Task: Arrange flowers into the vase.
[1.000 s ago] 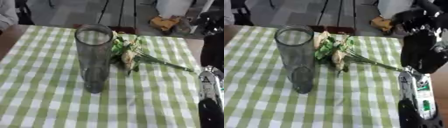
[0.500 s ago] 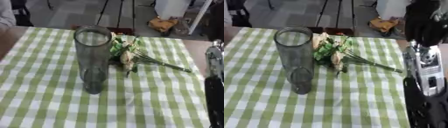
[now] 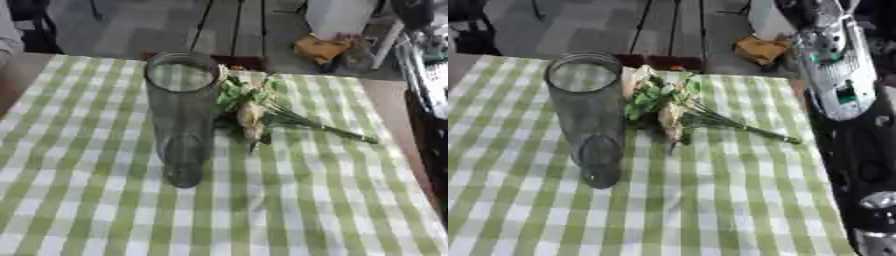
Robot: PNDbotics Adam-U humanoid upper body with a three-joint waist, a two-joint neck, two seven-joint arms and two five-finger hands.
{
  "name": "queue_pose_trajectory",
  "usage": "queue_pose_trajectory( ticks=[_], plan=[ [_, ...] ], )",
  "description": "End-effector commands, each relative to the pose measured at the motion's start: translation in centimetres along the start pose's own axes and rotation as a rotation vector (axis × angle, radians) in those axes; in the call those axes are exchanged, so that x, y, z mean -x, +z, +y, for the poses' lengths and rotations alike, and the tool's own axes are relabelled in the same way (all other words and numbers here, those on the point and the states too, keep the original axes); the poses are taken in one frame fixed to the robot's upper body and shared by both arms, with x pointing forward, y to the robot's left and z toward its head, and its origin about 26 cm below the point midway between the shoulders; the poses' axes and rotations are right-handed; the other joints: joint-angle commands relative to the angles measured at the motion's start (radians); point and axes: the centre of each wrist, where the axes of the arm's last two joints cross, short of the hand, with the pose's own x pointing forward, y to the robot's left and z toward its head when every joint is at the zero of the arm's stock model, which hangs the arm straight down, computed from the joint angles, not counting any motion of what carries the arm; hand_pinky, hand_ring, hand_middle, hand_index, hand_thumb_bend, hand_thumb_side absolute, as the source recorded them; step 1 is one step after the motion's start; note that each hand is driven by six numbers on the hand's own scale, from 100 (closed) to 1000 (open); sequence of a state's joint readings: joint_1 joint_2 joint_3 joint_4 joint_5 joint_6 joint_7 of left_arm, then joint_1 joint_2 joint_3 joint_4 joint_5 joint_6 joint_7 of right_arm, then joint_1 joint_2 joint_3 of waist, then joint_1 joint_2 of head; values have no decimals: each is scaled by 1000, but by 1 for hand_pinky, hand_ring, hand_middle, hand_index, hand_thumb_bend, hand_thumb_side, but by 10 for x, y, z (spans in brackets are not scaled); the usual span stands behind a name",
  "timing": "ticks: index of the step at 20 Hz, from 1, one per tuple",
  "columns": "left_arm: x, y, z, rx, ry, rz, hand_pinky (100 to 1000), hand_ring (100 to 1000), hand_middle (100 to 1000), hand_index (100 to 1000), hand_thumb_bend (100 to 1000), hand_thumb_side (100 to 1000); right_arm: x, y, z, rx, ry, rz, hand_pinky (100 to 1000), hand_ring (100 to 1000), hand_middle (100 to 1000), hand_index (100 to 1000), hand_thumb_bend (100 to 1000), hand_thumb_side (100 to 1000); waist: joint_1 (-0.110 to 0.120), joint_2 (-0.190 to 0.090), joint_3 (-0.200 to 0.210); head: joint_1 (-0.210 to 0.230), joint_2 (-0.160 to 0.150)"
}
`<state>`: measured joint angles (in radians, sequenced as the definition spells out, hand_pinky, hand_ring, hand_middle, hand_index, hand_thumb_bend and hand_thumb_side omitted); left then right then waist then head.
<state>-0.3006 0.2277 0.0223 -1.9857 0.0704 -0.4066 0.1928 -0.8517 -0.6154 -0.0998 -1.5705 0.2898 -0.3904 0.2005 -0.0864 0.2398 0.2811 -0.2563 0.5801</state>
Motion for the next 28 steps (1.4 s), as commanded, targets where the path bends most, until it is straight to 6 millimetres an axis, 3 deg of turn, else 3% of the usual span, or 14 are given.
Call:
queue_pose_trajectory(
  ticks=[1,5,11,12,13,19,28],
  plan=[
    [-4,-4,-1,15,6,-20,533,827,929,956,100,874,17,-3,-14,-109,106,44,775,892,774,938,618,1000,5,-22,1,-5,5],
    [-4,-4,-1,18,8,-20,533,827,929,956,100,872,44,1,-8,-249,165,120,791,910,799,958,648,987,5,-25,2,-9,1],
    [-4,-5,-2,20,11,-20,533,827,929,956,100,872,73,13,4,-423,240,225,819,935,833,989,703,854,3,-25,4,-13,-5],
    [-4,-5,-2,21,11,-20,533,827,929,956,100,871,77,15,5,-457,251,241,832,948,855,1000,732,806,3,-25,5,-14,-5],
    [-4,-5,-2,21,11,-20,533,827,929,956,100,871,79,17,7,-496,264,257,835,952,865,1000,732,830,3,-24,5,-14,-5],
    [-4,-5,-2,23,12,-19,532,828,930,956,100,873,94,33,13,-714,314,331,860,984,934,1000,755,750,0,-21,5,-18,-8],
    [-4,-5,-2,22,13,-20,533,828,930,955,100,872,104,55,24,-768,309,407,849,981,918,1000,689,661,-3,-17,8,-16,-14]
  ],
)
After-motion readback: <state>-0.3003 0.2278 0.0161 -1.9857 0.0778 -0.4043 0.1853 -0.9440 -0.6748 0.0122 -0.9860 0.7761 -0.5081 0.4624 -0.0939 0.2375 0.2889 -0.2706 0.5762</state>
